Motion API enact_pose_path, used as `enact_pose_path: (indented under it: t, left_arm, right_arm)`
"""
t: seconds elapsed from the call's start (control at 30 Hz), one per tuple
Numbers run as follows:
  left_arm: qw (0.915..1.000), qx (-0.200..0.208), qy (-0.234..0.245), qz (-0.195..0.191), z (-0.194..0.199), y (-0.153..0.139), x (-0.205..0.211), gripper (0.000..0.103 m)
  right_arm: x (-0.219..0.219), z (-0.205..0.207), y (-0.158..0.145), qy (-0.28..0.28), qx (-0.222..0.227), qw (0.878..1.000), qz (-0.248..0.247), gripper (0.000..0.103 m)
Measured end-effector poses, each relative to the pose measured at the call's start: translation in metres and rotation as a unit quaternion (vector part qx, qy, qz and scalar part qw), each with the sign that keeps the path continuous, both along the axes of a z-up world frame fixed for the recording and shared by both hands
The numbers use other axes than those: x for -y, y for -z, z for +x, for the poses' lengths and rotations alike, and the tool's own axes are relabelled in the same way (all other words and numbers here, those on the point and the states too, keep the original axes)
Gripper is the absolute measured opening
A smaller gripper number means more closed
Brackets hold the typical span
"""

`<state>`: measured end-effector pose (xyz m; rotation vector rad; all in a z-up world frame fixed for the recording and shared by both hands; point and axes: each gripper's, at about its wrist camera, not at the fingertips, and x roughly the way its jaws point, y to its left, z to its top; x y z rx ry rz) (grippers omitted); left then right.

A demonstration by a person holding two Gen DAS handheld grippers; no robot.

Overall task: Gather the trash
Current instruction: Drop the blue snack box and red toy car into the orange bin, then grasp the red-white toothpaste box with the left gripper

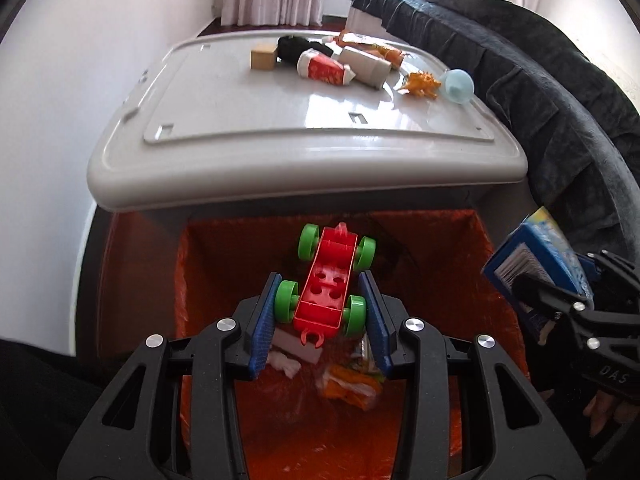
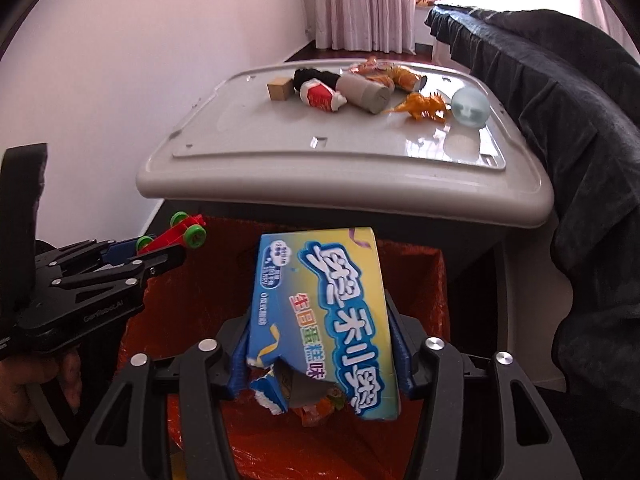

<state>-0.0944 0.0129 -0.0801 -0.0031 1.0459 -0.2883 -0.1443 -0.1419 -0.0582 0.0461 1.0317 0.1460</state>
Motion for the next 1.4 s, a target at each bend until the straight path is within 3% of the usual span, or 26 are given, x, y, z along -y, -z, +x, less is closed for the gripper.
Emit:
enact_pose_path:
  t: [0.03, 0.1, 0.23, 0.5, 0.8, 1.0, 1.1, 1.4]
  left_arm:
    - [1.0000, -0.004, -0.001, 0.003, -0.001, 0.001, 0.002, 0.053]
    - [0.9997, 0.000, -0.012, 0.019, -0.002, -0.001, 0.003, 0.070]
    - [0.9992, 0.015, -0.019, 0.032, 0.000, -0.008, 0.004, 0.079]
    - [0.9981, 0.055, -0.028, -0.001, 0.019, -0.035, 0.000, 0.080]
    - [0.9945, 0.100, -0.027, -0.015, 0.087, -0.060, 0.013, 0.080]
    - [0.9940, 0.095, -0.050, -0.016, 0.148, -0.048, 0.043, 0.080]
    - [0.9927, 0.086, -0.085, -0.004, 0.186, -0.036, 0.056, 0.080]
    - [0.9861, 0.054, -0.157, 0.000, 0.260, -0.003, 0.076, 0.080]
  right_arm:
    - [0.001, -0.001, 0.000, 0.005, 0.001, 1.000, -0.003, 0.067]
    - [0.004, -0.002, -0.001, 0.014, 0.008, 1.000, -0.005, 0.077]
    - [0.011, -0.002, -0.008, 0.029, 0.024, 0.999, 0.001, 0.080]
    - [0.027, 0.011, -0.038, 0.046, 0.069, 0.997, 0.013, 0.081]
    - [0.045, 0.045, -0.074, 0.068, 0.119, 0.990, 0.024, 0.083]
    - [0.051, 0.062, -0.085, 0.077, 0.147, 0.986, 0.012, 0.083]
    - [0.054, 0.069, -0.088, 0.075, 0.158, 0.985, 0.007, 0.083]
    - [0.062, 0.079, -0.072, 0.066, 0.159, 0.985, -0.004, 0.084]
